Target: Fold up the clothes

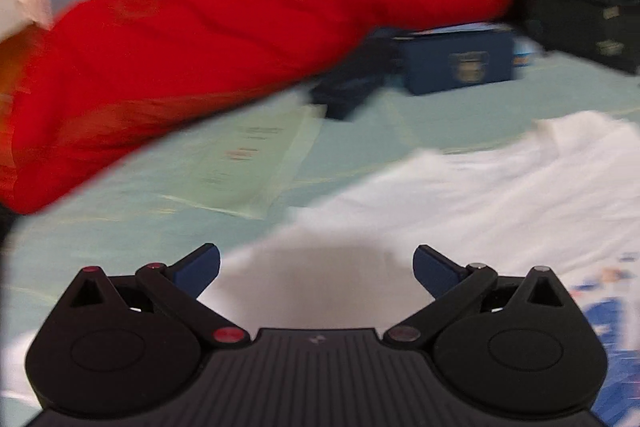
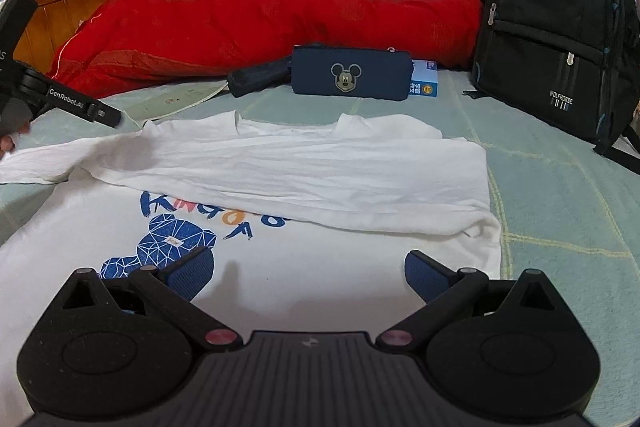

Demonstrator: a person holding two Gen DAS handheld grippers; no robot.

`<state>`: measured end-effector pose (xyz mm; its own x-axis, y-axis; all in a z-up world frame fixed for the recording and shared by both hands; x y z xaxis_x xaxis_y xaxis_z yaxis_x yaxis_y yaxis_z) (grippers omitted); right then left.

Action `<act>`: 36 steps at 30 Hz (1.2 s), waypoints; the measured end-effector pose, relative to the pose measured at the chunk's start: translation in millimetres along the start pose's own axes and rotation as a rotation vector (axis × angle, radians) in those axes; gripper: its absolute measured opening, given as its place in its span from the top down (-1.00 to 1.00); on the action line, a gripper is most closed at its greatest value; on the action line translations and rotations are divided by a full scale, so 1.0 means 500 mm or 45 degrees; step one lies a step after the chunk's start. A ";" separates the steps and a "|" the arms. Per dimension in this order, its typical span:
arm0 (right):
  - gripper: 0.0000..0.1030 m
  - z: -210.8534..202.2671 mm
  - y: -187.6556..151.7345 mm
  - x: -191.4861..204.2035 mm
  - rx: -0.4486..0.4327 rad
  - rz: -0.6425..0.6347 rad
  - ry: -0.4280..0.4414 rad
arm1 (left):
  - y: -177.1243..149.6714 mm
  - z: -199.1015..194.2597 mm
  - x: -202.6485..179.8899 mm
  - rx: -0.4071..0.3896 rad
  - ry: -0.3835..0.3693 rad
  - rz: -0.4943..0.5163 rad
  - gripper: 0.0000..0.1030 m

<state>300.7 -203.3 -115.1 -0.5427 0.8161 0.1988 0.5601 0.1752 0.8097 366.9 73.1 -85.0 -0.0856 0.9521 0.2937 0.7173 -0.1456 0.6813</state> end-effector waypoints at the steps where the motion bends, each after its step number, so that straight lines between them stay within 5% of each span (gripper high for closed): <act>1: -1.00 0.000 0.000 0.000 0.001 -0.001 0.002 | -0.005 0.003 -0.021 0.013 -0.084 -0.012 -0.99; 4: -1.00 0.001 -0.001 0.000 0.003 -0.002 0.009 | -0.024 0.035 -0.060 0.061 -0.159 -0.040 -0.99; 8: -1.00 0.002 -0.003 0.000 0.006 -0.004 0.017 | -0.050 0.104 -0.025 0.223 -0.025 -0.190 -0.99; 12: -1.00 -0.015 0.004 -0.028 -0.012 -0.028 -0.010 | -0.031 0.067 -0.023 0.161 -0.085 -0.267 -0.98; 19: -0.97 -0.054 0.019 -0.092 -0.054 -0.079 -0.076 | -0.034 0.009 -0.130 0.026 -0.265 -0.050 -0.98; 20: -0.86 -0.060 0.021 -0.101 -0.060 -0.086 -0.085 | -0.040 0.013 -0.139 0.022 -0.263 -0.033 -0.98; 22: -0.11 -0.071 0.026 -0.119 -0.071 -0.101 -0.104 | -0.053 0.019 -0.156 0.013 -0.259 -0.004 -0.98; 24: 0.20 -0.068 0.021 -0.137 -0.008 -0.187 -0.201 | -0.061 0.022 -0.164 0.002 -0.262 0.008 -0.99; 27: 0.30 -0.038 0.007 -0.147 0.129 -0.398 -0.311 | -0.061 0.021 -0.162 -0.008 -0.275 -0.002 -0.99; 31: 0.32 0.003 0.014 -0.124 0.169 -0.647 -0.315 | -0.061 0.019 -0.162 0.004 -0.275 0.001 -0.99; 32: 0.42 0.011 0.015 -0.117 0.178 -0.685 -0.305 | -0.061 0.018 -0.163 0.007 -0.271 0.003 -0.99; 33: 0.82 0.016 0.012 -0.113 0.189 -0.712 -0.305 | -0.060 0.018 -0.163 0.008 -0.269 0.002 -0.99; 36: 0.89 0.009 0.002 -0.118 0.203 -0.701 -0.346 | -0.061 0.021 -0.163 0.006 -0.270 0.000 -0.99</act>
<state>336.1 -249.0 -128.7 -0.6116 0.6896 -0.3877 0.3417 0.6722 0.6568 359.3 2.6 -136.6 0.0617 0.9874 0.1459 0.7205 -0.1452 0.6781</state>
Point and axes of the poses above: each gripper's, at about its wrist camera, not at the fingertips, and z roughly the way its jaws point, x to its left, y to its top, the point moved 7 cm from there along z, roughly the way its jaws point, and after that the axes turned 13 degrees about y, right-handed, at the moved point
